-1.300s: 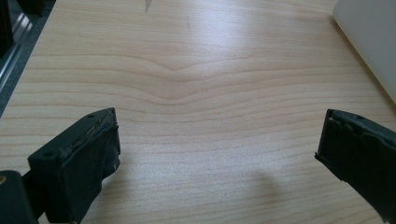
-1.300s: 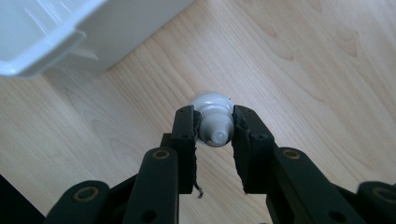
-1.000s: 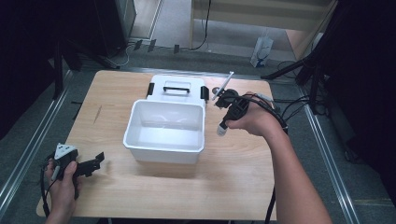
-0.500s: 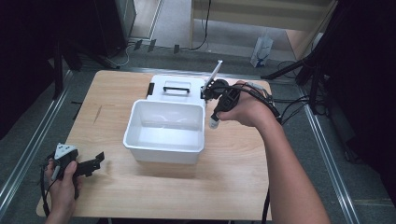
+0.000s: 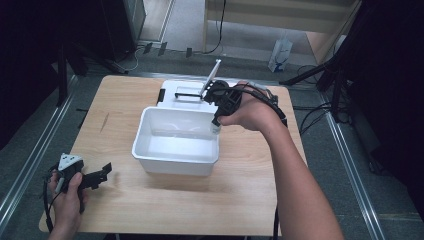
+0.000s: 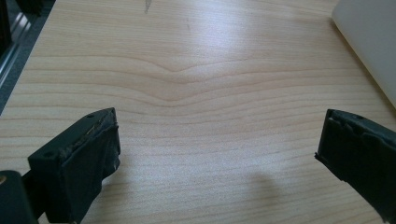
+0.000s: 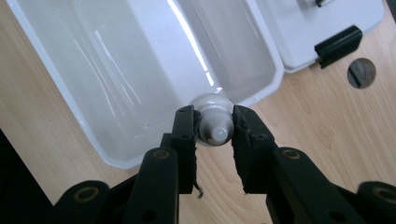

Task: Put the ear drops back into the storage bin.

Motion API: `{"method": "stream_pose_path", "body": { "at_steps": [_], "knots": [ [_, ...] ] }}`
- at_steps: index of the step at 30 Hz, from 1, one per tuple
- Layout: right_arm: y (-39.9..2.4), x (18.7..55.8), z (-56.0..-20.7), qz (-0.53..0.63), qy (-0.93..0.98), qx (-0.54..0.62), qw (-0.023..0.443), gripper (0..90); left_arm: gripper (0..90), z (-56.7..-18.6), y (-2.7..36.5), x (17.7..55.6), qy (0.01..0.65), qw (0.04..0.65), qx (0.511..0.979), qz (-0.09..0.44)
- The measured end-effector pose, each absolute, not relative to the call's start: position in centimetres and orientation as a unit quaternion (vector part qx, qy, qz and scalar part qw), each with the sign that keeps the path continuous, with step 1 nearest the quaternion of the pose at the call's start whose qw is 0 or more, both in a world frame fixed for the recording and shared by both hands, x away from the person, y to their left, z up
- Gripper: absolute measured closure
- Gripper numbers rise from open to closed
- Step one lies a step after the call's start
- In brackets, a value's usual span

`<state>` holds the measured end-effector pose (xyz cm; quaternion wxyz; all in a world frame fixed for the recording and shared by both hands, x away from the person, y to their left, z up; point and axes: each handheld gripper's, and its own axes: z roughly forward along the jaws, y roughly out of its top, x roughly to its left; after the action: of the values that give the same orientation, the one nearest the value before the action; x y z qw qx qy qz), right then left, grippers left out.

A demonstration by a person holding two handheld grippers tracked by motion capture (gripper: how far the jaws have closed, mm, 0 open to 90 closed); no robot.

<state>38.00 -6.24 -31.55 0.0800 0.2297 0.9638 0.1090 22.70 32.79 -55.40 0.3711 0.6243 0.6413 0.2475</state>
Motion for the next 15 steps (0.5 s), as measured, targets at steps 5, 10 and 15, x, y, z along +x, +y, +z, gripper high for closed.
{"method": "stream_pose_path", "body": {
  "at_steps": [5,10,15],
  "knots": [
    [-5.0,38.1,-32.5,0.100,0.970,0.207,0.080,72.3,0.1,-55.4,32.8,22.7,0.642,0.371,0.624,0.246],
    [-4.5,38.1,-33.6,0.094,0.975,0.182,0.083,72.2,0.1,-55.4,32.8,22.7,0.642,0.372,0.624,0.244],
    [-4.5,38.3,-35.4,0.089,0.979,0.161,0.085,72.2,0.1,-55.4,32.8,22.7,0.642,0.372,0.624,0.244]
  ]
}}
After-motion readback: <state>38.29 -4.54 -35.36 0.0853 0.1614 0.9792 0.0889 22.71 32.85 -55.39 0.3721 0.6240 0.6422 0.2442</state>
